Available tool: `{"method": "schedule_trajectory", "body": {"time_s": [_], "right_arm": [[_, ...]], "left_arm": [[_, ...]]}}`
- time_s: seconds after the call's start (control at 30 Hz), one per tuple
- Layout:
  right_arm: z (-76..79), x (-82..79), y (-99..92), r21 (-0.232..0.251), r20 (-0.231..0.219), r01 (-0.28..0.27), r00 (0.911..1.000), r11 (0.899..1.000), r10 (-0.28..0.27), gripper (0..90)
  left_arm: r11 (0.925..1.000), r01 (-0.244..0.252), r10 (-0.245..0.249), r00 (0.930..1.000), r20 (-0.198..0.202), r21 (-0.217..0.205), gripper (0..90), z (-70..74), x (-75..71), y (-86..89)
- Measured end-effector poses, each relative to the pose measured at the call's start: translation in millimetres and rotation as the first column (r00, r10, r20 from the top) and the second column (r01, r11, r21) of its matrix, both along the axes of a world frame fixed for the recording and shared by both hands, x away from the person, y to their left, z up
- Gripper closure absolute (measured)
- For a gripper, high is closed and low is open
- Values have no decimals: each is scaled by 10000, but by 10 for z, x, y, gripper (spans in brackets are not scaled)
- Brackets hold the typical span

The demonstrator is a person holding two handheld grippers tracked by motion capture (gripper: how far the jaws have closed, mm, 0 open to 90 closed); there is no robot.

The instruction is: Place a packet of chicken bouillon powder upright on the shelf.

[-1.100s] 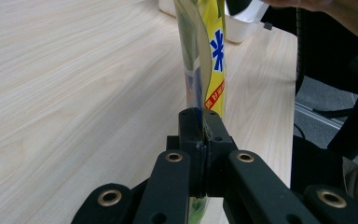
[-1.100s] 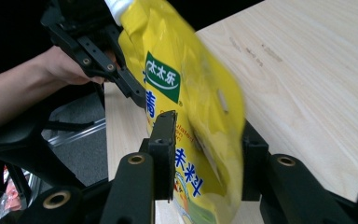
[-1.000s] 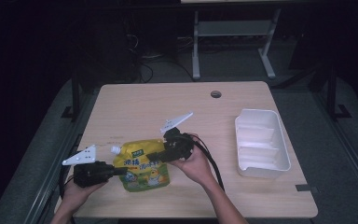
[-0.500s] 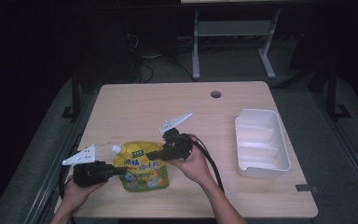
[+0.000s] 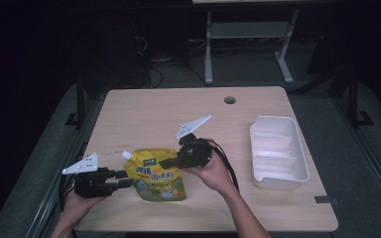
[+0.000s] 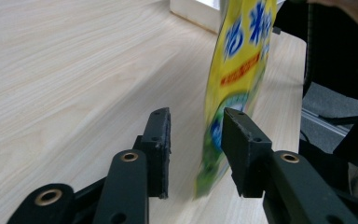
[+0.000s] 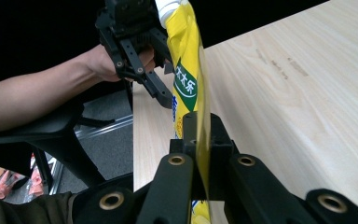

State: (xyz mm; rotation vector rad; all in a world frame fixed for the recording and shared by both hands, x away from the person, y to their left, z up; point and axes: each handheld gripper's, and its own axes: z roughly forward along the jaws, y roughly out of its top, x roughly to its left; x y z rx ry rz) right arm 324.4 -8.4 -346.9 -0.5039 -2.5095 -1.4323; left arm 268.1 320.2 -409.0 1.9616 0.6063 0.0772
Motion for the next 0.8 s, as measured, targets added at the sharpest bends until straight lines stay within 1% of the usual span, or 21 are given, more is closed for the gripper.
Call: {"method": "schedule_trajectory", "body": {"time_s": [0.13, 0.27, 0.37, 0.5, 0.67, 0.8], "right_arm": [[72, 16, -106, -20, 80, 137, 9999, 9999, -137, 896], [139, 18, -199, -160, 213, 272, 9994, 9995, -269, 896], [178, 24, -261, -183, 268, 348, 9991, 9992, -343, 896], [241, 21, -331, -177, 363, 353, 9987, 9992, -346, 896], [302, 32, -422, -87, 451, 365, 9983, 9993, -360, 896], [341, 33, -489, -117, 530, 387, 9979, 9992, -380, 896]], "left_arm": [[9998, -100, 100, 9999, -27, 150, 579, -16, 2, 1], [9992, -190, 190, 9998, 2, 354, 546, -32, 10, 2], [9980, -285, 284, 9996, 29, 566, 517, -43, 9, -10], [9945, -657, 646, 9978, 158, 814, 428, -58, 4, -31], [9922, -838, 820, 9964, 222, 923, 367, -69, 2, -28], [9913, -804, 784, 9967, 230, 1038, 357, -83, 5, -29]]}}
